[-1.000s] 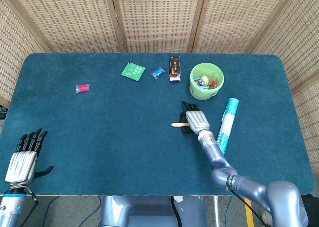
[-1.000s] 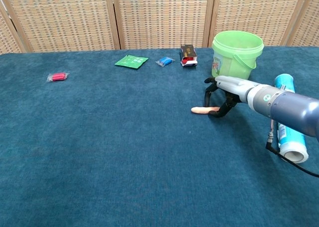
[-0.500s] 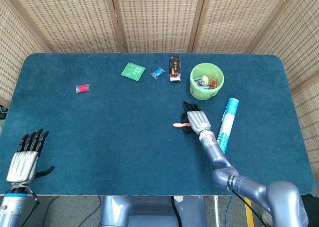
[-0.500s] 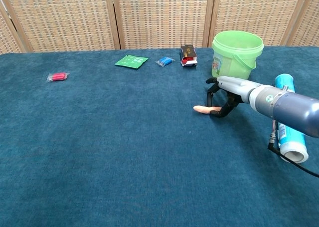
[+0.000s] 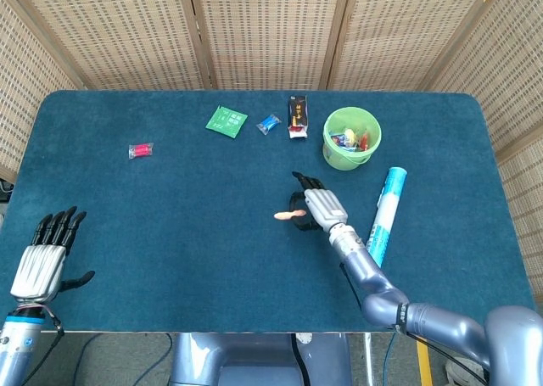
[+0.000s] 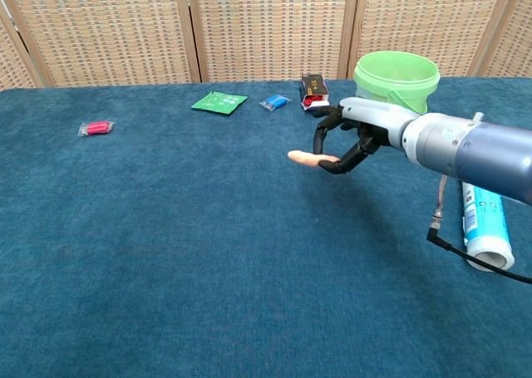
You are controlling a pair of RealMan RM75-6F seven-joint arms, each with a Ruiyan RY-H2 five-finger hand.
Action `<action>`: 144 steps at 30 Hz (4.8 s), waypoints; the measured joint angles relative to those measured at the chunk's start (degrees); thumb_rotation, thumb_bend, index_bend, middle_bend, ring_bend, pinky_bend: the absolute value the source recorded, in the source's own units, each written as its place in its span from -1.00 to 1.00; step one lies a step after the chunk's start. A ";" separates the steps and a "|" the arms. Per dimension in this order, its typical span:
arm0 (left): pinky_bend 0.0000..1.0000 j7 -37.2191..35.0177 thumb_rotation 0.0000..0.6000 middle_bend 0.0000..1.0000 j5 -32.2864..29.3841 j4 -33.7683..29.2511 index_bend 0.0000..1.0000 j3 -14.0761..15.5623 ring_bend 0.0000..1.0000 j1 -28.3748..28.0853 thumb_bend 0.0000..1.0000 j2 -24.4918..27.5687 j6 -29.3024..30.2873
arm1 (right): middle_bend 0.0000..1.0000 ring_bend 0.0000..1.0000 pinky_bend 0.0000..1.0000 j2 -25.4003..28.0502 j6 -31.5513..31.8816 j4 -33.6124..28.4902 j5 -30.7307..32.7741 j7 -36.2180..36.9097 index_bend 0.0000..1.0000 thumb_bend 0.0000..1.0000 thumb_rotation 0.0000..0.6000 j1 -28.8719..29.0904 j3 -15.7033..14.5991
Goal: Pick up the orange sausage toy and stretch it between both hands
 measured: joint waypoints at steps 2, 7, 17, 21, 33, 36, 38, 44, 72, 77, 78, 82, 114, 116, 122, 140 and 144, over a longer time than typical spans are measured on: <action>-1.00 -0.70 1.00 -1.00 1.32 -0.01 -1.00 -0.35 -1.00 -1.49 -1.00 1.33 -1.01 | -0.83 -1.00 -1.00 1.06 -0.39 -2.65 3.22 -0.59 0.36 0.24 1.00 0.39 0.80; -1.00 -1.35 1.00 -1.00 6.22 -0.14 -0.97 -1.34 -1.00 -6.44 -1.00 4.36 -3.86 | -0.83 -1.00 -1.00 2.35 -0.82 -7.58 12.27 -3.22 0.36 0.27 1.00 3.01 2.67; -1.00 -1.40 1.00 -1.00 11.90 1.08 -0.55 -4.12 -1.00 -15.48 -1.00 5.03 -8.61 | -0.82 -1.00 -1.00 2.75 -1.48 -12.17 29.74 -6.59 0.38 0.28 1.00 11.31 6.37; -1.00 -0.27 1.00 -1.00 13.23 1.94 -0.47 -5.08 -1.00 -19.58 -0.98 3.13 -11.25 | -0.79 -1.00 -1.00 2.52 -0.49 -13.03 36.01 -7.95 0.39 0.28 1.00 15.00 7.16; -1.00 2.83 1.00 -1.00 13.31 6.21 -0.21 -6.39 -1.00 -26.28 -0.59 -6.42 -14.51 | -0.79 -1.00 -1.00 1.50 4.41 -15.55 42.73 -11.32 0.40 0.31 1.00 20.55 5.75; -1.00 3.37 1.00 -1.00 13.39 7.21 -0.17 -6.48 -1.00 -27.49 -0.56 -8.78 -14.05 | -0.79 -1.00 -1.00 1.45 5.03 -15.86 42.80 -11.51 0.40 0.31 1.00 20.70 5.27; -1.00 3.96 1.00 -1.00 13.43 7.51 -0.15 -6.35 -1.00 -28.08 -0.56 -9.70 -13.95 | -0.79 -1.00 -1.00 1.52 5.36 -16.06 42.76 -11.56 0.40 0.31 1.00 20.73 5.07; -1.00 6.92 1.00 -1.00 12.98 7.85 -0.14 -5.86 -1.00 -28.76 -0.55 -11.25 -14.03 | -0.79 -1.00 -1.00 1.90 5.64 -16.33 42.48 -11.12 0.40 0.31 1.00 20.53 4.96; -1.00 14.20 1.00 -1.00 6.52 11.25 -0.01 -6.39 -1.00 -33.45 -0.41 -21.30 -16.29 | -0.79 -1.00 -1.00 3.14 3.39 -15.84 40.67 -8.23 0.41 0.33 1.00 19.47 3.87; -1.00 13.78 1.00 -1.00 6.34 13.04 0.01 -6.22 -1.00 -33.84 -0.38 -22.96 -15.67 | -0.79 -1.00 -1.00 3.38 3.53 -16.20 40.39 -8.14 0.41 0.33 1.00 19.44 3.57; -1.00 13.56 1.00 -1.00 6.34 13.36 0.01 -6.21 -1.00 -33.93 -0.37 -23.20 -15.46 | -0.79 -1.00 -1.00 3.39 3.53 -16.20 40.37 -8.10 0.41 0.33 1.00 19.45 3.55; -1.00 13.12 1.00 -1.00 6.32 14.29 0.04 -6.05 -1.00 -34.22 -0.34 -23.83 -14.89 | -0.79 -1.00 -1.00 3.43 3.49 -16.22 40.31 -7.97 0.41 0.33 1.00 19.49 3.41; -1.00 13.92 1.00 -1.00 4.90 15.17 0.40 -5.29 -1.00 -35.03 -0.10 -25.01 -13.62 | -0.78 -1.00 -1.00 4.36 2.50 -15.82 39.66 -6.39 0.41 0.33 1.00 18.74 2.25; -1.00 14.05 1.00 -1.00 4.76 15.12 0.45 -5.29 -1.00 -35.06 -0.06 -25.02 -13.62 | -0.78 -1.00 -1.00 4.50 2.36 -15.80 39.64 -6.25 0.41 0.33 1.00 18.64 2.22; -1.00 14.44 1.00 -1.00 4.48 15.16 0.60 -5.35 -1.00 -35.18 0.00 -25.02 -13.49 | -0.78 -1.00 -1.00 4.83 1.87 -15.58 39.37 -5.72 0.42 0.34 1.00 18.28 2.05; -1.00 14.02 1.00 -1.00 3.48 15.14 0.64 -6.28 -1.00 -34.31 0.04 -21.53 -11.57 | -0.78 -1.00 -1.00 5.90 0.17 -13.63 37.57 -3.09 0.44 0.34 1.00 15.63 0.83; -1.00 13.38 1.00 -1.00 3.10 14.63 0.64 -6.82 -1.00 -33.71 0.04 -19.50 -10.46 | -0.78 -1.00 -1.00 6.74 0.06 -13.83 36.93 -2.40 0.44 0.34 1.00 14.61 0.46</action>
